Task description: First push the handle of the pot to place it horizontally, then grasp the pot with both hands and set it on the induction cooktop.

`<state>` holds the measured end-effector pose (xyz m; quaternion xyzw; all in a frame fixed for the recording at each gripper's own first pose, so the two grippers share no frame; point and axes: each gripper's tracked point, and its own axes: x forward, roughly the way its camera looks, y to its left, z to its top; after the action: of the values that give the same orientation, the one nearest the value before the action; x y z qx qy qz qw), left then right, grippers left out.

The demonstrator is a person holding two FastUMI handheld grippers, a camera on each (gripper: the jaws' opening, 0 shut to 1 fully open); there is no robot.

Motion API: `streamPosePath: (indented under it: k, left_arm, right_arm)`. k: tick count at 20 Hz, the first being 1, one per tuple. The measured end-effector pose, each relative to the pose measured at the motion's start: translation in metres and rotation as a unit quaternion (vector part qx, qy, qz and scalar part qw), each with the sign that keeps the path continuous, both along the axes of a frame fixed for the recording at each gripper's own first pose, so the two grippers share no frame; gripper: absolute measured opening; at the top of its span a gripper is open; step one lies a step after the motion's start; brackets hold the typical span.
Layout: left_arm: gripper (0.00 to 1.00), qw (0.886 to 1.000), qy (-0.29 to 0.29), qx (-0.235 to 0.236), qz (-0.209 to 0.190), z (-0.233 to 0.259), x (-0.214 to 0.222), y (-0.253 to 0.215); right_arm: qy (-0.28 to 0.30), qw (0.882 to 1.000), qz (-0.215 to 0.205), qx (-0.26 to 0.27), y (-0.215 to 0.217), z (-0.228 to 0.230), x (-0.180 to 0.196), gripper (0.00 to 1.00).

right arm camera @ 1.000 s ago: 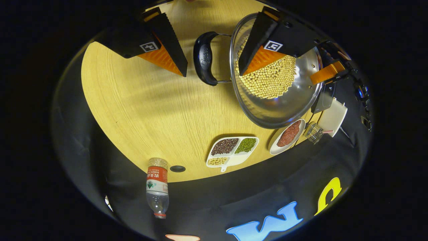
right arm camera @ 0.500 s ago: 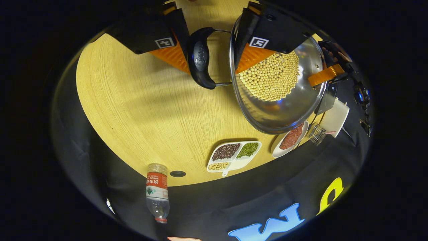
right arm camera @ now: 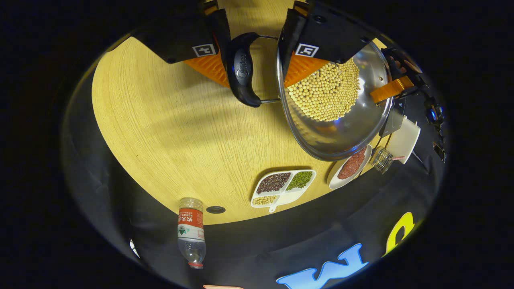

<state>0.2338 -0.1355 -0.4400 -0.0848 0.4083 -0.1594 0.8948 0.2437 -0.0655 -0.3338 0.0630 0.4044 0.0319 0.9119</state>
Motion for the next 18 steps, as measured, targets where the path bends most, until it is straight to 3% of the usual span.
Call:
streamPosePath:
  k: [1, 3, 5, 10, 18]
  left_arm:
    - [0.52, 1.0, 0.004, 0.002, 0.001, -0.001, -0.002, -0.001]
    - [0.58, 1.0, 0.015, -0.003, 0.004, -0.002, -0.012, -0.001]
    - [0.54, 1.0, 0.014, -0.007, 0.01, 0.008, -0.026, 0.001]
    - [0.58, 1.0, 0.01, -0.01, 0.017, 0.033, -0.066, 0.01]
    - [0.54, 1.0, 0.001, -0.015, 0.025, 0.077, -0.109, 0.045]
  right_arm:
    - [0.0, 1.0, -0.001, -0.002, 0.0, 0.001, -0.002, 0.55]
    - [0.001, 1.0, 0.004, -0.007, -0.001, 0.004, -0.01, 0.57]
    - [-0.001, 1.0, 0.01, -0.012, 0.0, 0.011, -0.021, 0.57]
    - [0.003, 1.0, 0.02, -0.011, 0.006, 0.025, -0.058, 0.57]
    - [0.003, 0.999, 0.033, -0.002, 0.04, 0.054, -0.106, 0.55]
